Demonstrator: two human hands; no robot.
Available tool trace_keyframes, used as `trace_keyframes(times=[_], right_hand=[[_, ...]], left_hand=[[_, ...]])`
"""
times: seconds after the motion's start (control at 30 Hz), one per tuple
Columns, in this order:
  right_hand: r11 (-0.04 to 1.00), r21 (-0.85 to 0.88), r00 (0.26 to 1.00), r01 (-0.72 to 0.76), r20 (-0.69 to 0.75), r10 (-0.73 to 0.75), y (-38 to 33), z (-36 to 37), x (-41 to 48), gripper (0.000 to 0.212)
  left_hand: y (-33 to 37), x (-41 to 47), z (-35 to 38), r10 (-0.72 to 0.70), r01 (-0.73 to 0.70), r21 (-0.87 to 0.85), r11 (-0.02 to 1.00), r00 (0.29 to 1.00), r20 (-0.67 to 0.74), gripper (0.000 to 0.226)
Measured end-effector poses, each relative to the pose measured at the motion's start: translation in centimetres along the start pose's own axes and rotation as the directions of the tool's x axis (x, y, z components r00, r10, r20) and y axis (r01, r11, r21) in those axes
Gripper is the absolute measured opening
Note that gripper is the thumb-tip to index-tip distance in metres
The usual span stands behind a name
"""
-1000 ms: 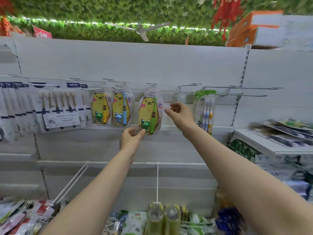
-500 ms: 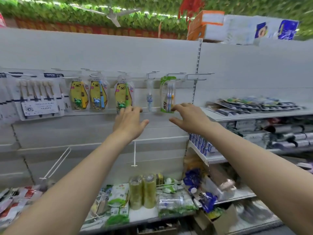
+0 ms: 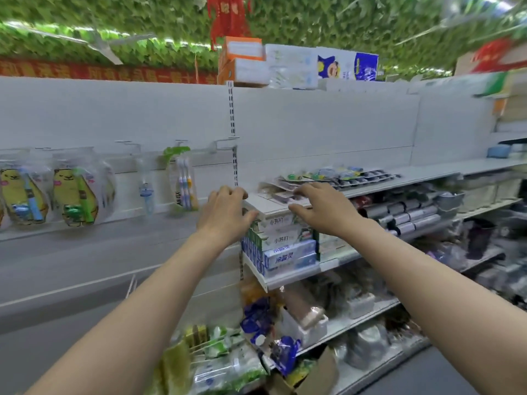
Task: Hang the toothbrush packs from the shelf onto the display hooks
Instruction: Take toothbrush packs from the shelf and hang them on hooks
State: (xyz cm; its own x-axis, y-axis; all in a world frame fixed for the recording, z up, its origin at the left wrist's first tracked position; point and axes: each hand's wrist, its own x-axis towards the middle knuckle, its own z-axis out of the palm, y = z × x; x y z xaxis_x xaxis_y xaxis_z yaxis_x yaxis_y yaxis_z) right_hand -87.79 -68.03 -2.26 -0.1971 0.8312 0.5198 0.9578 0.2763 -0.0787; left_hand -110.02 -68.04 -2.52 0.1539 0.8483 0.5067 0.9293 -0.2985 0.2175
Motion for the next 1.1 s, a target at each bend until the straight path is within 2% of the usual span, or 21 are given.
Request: trace_keyframes(times=[0.27, 0.4, 0.8, 1.1], right_hand=[[0.994, -0.105, 0.999, -0.041, 0.014, 0.043, 18.9, -2.1, 1.8, 0.054], [0.989, -0.126, 0.996, -0.082, 0.031, 0.086, 26.9, -1.6, 3.3, 0.053], [0.984, -0.048, 0.985, -0.169, 0.035, 0.17, 46.4, 3.0, 12.0, 0.052], [0.989, 0.047, 0.988, -0.143, 0.069, 0.14, 57.7, 7.4, 23.8, 0.051]], left_hand=[[15.8, 9.7, 9.9, 0.076, -0.071, -0.109, 0.991, 0.996, 0.04, 0.052], [21.4, 13.7, 14.3, 0.079, -0.072, -0.122, 0.99, 0.995, 0.054, 0.053], [29.2, 29.6, 26.8, 0.109, -0.102, -0.112, 0.988, 0.993, 0.053, 0.053], [31.6, 43.5, 35.4, -0.032, 0.037, -0.095, 0.995, 0.998, 0.062, 0.051]])
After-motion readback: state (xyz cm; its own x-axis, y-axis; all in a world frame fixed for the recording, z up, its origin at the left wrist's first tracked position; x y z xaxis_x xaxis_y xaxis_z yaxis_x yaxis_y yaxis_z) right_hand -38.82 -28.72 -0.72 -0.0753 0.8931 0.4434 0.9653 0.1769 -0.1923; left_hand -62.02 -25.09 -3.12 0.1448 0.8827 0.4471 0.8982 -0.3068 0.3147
